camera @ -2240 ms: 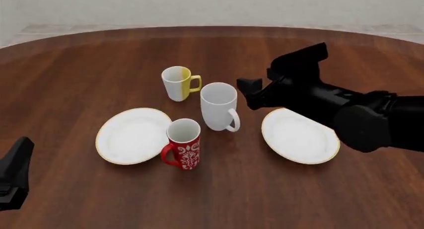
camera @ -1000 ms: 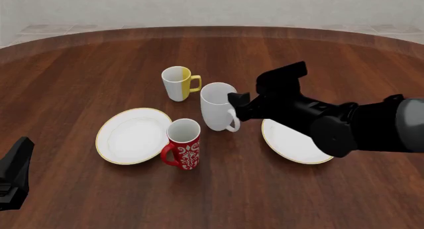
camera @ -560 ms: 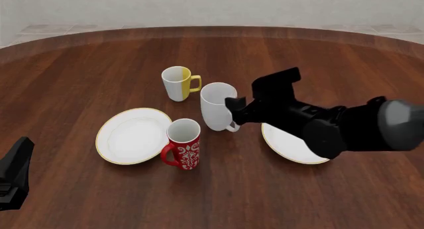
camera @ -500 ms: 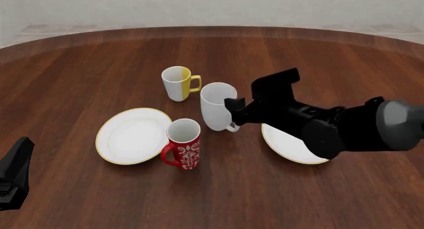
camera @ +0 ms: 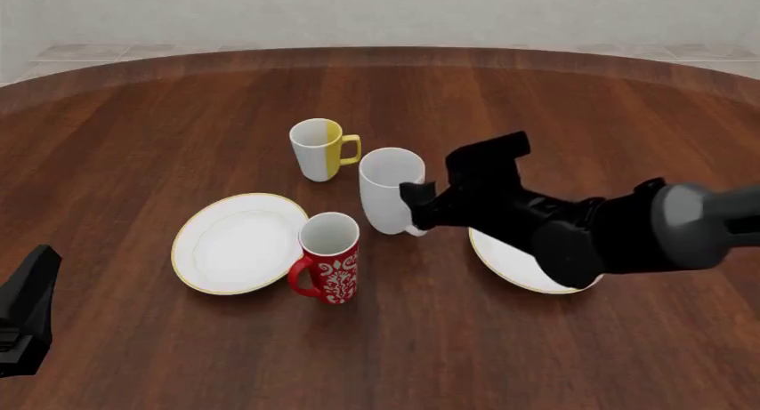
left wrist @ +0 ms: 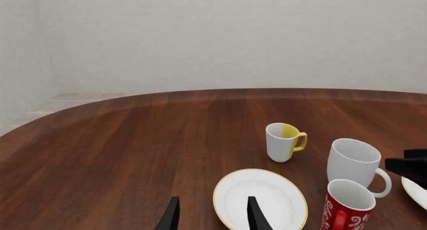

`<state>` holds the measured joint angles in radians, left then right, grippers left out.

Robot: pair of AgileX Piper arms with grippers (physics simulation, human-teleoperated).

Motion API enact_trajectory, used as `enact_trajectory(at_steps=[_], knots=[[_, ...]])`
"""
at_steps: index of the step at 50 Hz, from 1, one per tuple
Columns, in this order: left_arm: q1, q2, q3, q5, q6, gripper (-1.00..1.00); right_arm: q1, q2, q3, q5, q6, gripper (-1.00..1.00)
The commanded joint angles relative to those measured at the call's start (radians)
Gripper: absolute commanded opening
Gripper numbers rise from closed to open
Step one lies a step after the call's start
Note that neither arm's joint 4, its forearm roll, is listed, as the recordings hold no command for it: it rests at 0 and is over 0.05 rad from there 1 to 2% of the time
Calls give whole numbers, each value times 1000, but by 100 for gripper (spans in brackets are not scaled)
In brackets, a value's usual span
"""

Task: Put the white mug on the left plate.

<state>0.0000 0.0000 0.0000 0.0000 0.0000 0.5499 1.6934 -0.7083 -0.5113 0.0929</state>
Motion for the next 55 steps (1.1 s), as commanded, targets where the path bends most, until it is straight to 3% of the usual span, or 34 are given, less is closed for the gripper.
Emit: enact_trajectory(at_steps=[1, 55], knots=[[0, 0, 0, 0, 0, 100, 2, 26, 2, -18, 12, 100], [0, 0, 0, 0, 0, 100, 9, 104, -10, -62, 41, 100]])
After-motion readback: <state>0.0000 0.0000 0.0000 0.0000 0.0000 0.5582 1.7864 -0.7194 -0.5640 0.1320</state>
